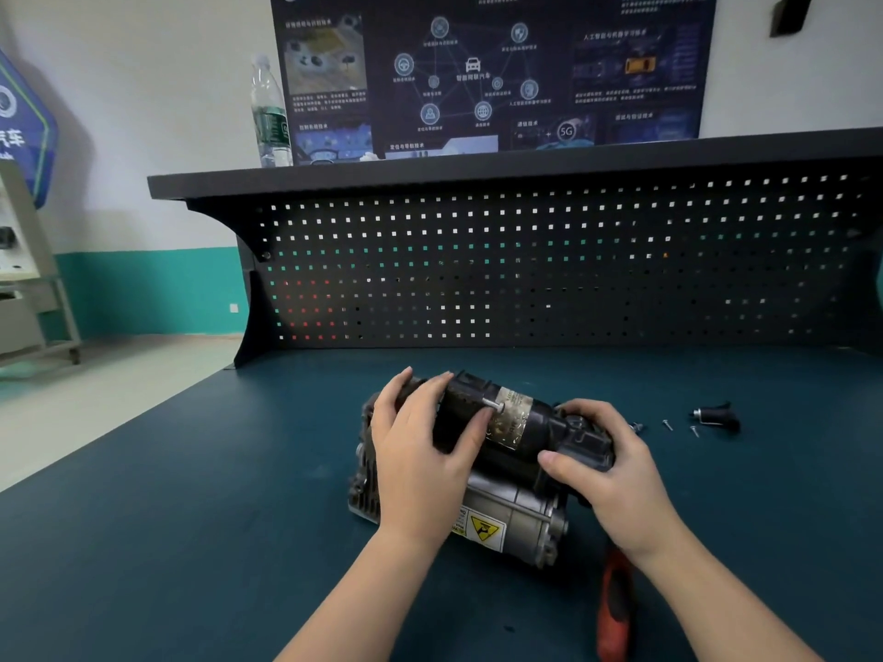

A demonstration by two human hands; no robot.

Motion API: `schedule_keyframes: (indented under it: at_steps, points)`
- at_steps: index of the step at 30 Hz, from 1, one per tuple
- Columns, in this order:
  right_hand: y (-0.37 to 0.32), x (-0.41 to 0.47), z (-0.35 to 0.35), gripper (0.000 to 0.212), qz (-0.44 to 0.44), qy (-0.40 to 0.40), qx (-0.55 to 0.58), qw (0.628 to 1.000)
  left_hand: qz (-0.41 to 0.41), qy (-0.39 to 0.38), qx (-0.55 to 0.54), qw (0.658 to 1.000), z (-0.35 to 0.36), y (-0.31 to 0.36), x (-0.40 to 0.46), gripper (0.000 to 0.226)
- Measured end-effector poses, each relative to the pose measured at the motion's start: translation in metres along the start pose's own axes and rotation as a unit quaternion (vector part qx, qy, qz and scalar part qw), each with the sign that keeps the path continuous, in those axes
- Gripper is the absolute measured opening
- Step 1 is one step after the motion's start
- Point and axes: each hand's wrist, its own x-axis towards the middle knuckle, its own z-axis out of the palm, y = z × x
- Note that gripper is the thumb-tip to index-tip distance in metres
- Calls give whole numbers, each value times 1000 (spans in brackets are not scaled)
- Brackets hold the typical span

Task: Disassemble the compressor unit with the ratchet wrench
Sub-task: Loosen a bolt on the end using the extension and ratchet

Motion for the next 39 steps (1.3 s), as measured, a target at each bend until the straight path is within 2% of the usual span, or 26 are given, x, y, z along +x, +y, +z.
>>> schedule_keyframes:
  at_steps: [4, 8, 10, 13, 16, 18, 22, 26, 29, 32, 35, 37, 38, 39]
  points:
    - [-2, 0, -5, 42, 10, -6, -21, 1000, 43, 19, 52, 997, 3, 4, -1, 45]
    - [-10, -2, -8, 39, 32, -37, -71, 996, 56, 22, 57, 997, 4, -2, -3, 42]
    - [-21, -2, -9, 45, -5, -22, -150, 988, 59, 28, 58, 996, 4, -5, -2, 40]
    - [-38, 3, 4, 40, -93, 3, -277, 956, 61, 33, 55, 996, 4, -8, -2, 38]
    - [-45, 7, 24, 49, -111, 0, -353, 929, 62, 35, 54, 996, 5, -10, -2, 39]
    - [-45, 9, 30, 43, -112, 7, -377, 920, 61, 35, 50, 996, 5, -10, -2, 39]
    - [-47, 10, 33, 31, -97, 20, -394, 914, 58, 35, 44, 997, 5, -8, -2, 38]
    - [-49, 8, 38, 16, -144, 49, -421, 894, 49, 36, 36, 997, 6, -8, -3, 40]
    - [-46, 3, 37, 13, -175, 66, -407, 894, 51, 41, 27, 997, 7, -8, -3, 41]
    - [-40, -1, 17, 12, -186, 100, -292, 933, 49, 40, 29, 998, 7, -7, -4, 41]
    - [-39, 3, -9, 18, -119, 92, -169, 974, 41, 38, 38, 998, 8, -7, -3, 40]
    - [-40, 5, -13, 13, -103, 58, -194, 974, 46, 38, 40, 997, 8, -8, -3, 38]
    - [-43, 5, -9, 20, -106, 43, -239, 964, 50, 39, 38, 997, 7, -9, -3, 38]
    - [-46, 5, -3, 35, -115, 28, -299, 947, 52, 39, 37, 997, 7, -9, -2, 38]
